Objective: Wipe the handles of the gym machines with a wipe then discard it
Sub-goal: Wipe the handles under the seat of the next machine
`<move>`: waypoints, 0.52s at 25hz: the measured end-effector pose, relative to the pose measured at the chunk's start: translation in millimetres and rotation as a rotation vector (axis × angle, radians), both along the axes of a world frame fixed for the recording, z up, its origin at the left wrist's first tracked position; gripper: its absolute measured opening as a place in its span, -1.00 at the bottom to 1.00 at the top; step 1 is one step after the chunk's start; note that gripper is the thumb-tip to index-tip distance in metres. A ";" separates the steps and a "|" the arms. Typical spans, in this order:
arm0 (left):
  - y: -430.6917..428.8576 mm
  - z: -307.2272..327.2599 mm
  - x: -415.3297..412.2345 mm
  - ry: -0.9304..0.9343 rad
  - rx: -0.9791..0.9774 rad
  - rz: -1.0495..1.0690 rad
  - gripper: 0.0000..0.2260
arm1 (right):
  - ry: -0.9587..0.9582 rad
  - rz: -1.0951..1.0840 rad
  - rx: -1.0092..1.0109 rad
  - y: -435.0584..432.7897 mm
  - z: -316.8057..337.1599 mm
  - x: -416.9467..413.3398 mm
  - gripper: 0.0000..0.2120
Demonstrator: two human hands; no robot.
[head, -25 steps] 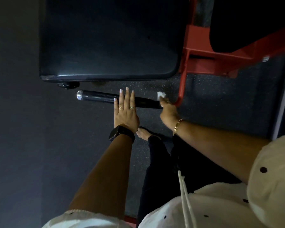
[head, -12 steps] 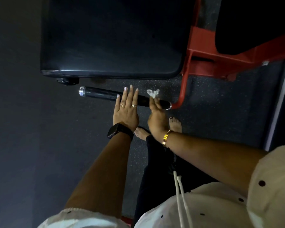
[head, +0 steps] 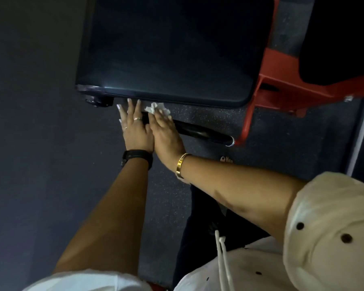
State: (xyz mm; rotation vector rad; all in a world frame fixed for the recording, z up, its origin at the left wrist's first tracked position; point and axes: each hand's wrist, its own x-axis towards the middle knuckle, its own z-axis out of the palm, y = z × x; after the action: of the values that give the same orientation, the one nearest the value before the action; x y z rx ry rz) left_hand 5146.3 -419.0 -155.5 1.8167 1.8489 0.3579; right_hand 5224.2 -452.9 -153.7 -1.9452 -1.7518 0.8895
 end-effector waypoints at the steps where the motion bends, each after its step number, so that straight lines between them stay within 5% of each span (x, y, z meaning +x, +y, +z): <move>1: 2.1 2.7 -1.9 -0.160 0.006 0.075 -0.52 | -0.013 -0.016 -0.008 6.7 0.0 -3.7 -0.53; 5: 26.8 19.5 -12.2 -0.995 -0.137 0.786 -0.62 | 0.190 -0.039 0.045 32.2 6.8 -19.4 -0.60; 7: 41.1 21.2 -24.8 -1.209 -0.280 0.981 -0.71 | 0.290 -0.037 -0.004 55.4 9.5 -33.0 -0.64; 13: 41.8 20.7 -62.3 -1.481 -0.621 1.032 -0.62 | -0.303 0.689 0.089 85.6 14.5 -45.7 -0.60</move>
State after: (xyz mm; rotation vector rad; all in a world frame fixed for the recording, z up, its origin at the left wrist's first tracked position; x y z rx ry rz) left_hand 5084.0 -377.2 -134.9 -0.1470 1.2490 0.9666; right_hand 5178.5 -367.3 -139.2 -1.4754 -2.6678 0.7110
